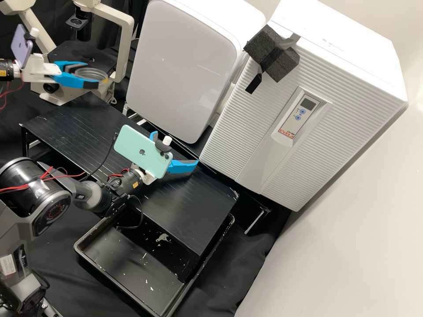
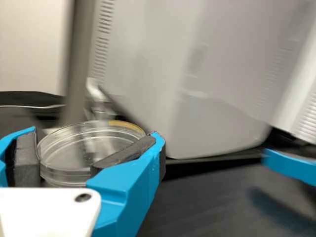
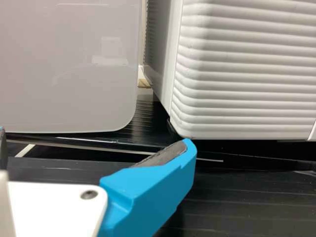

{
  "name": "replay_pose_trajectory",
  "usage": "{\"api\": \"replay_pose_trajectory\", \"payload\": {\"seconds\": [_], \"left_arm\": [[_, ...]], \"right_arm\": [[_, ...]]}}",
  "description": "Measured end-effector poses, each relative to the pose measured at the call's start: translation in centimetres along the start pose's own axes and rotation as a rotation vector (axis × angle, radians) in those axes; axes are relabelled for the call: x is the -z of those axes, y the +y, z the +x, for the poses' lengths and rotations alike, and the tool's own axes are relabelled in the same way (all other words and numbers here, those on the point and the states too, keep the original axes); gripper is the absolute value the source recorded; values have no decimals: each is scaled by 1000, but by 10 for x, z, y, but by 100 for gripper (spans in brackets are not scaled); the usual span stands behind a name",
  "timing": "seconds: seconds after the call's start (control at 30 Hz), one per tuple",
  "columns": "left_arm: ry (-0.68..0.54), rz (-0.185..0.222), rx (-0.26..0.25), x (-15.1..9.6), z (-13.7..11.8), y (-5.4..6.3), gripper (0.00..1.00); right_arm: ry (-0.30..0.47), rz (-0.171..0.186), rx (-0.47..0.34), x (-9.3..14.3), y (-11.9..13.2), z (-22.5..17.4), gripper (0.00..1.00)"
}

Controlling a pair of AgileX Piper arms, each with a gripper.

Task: Place the petri dish on the microscope

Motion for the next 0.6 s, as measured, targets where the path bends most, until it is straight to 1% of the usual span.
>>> {"api": "replay_pose_trajectory", "payload": {"seconds": [0.13,0.2,0.37,0.43,0.47,0.57,0.6], "left_arm": [[71,-31,-20,18,-9,1,0],[100,-23,-32,24,-12,2,0],[186,28,-67,37,-12,3,0],[229,62,-80,42,-12,3,0],[264,79,-85,45,-11,4,0],[311,136,-102,47,-9,10,0],[326,142,-111,48,-9,13,0]], "right_arm": [[0,0,0,0,0,0,100],[0,0,0,0,0,0,100],[0,0,0,0,0,0,100],[0,0,0,0,0,0,100],[0,0,0,0,0,0,100],[0,0,0,0,0,0,100],[0,0,0,0,0,0,100]]}}
